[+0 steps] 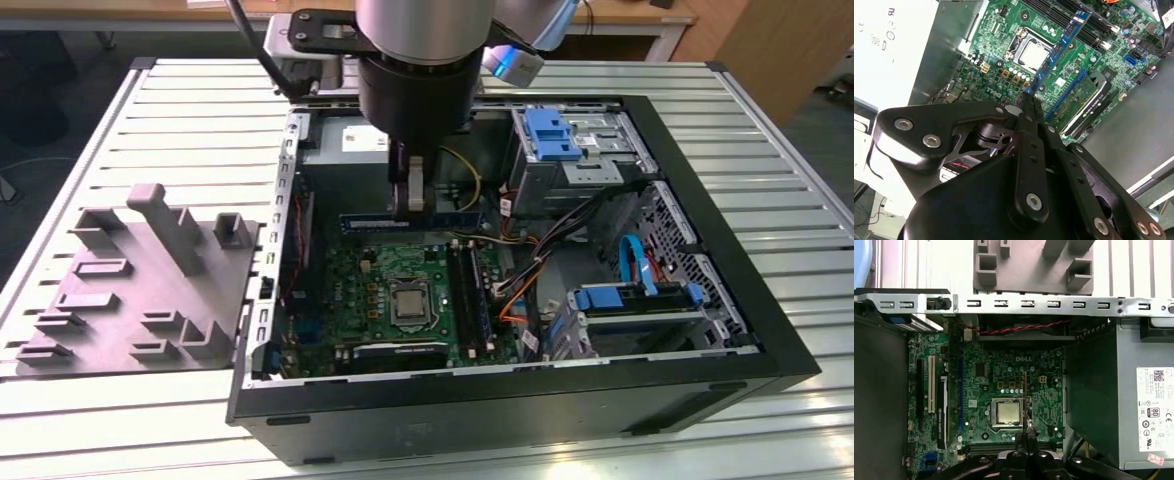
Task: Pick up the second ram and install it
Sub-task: 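Pick up the second ram and move it above second insertion slot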
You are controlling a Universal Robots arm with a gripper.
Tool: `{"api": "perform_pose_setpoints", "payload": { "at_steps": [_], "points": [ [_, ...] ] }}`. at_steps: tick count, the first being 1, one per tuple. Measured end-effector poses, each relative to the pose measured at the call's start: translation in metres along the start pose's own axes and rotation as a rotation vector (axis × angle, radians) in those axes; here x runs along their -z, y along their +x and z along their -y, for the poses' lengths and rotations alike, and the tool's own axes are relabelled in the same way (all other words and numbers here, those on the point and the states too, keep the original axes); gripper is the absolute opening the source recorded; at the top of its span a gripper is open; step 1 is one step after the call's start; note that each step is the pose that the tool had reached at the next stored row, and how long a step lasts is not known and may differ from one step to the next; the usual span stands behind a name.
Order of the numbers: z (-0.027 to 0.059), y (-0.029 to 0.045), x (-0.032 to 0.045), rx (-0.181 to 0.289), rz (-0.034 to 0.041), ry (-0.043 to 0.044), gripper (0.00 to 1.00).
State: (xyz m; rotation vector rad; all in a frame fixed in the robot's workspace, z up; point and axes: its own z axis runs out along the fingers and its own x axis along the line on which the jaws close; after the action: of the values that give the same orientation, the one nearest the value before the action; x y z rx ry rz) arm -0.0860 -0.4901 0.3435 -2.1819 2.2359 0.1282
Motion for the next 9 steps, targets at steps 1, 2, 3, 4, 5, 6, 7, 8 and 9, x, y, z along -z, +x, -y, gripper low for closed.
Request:
{"api": "perform_pose_setpoints", "payload": {
  "at_steps": [1, 2, 3, 4, 5, 6, 7, 8, 9],
  "points": [
    [0.0, 0.0, -0.0007, 0.0, 0.0, 0.0, 0.11],
    [0.0001, 0.0, -0.0014, 0.0, 0.0, 0.0, 0.11],
    [0.0002, 0.0, -0.0021, 0.0, 0.0, 0.0, 0.11],
    [0.0002, 0.0, -0.0027, 0.0, 0.0, 0.0, 0.11],
    [0.0004, 0.0, -0.0032, 0.0, 0.0, -0.0001, 0.11],
    [0.0006, 0.0, -0.0037, 0.0, 0.0, 0.0, 0.11],
    [0.0014, 0.0002, -0.0057, 0.0, -0.0001, -0.0001, 0.11],
    [0.0016, 0.0002, -0.0063, 0.0, 0.0, 0.0, 0.11],
    [0.0019, 0.0002, -0.0067, 0.0, 0.0, 0.0, 0.11]
  ]
}}
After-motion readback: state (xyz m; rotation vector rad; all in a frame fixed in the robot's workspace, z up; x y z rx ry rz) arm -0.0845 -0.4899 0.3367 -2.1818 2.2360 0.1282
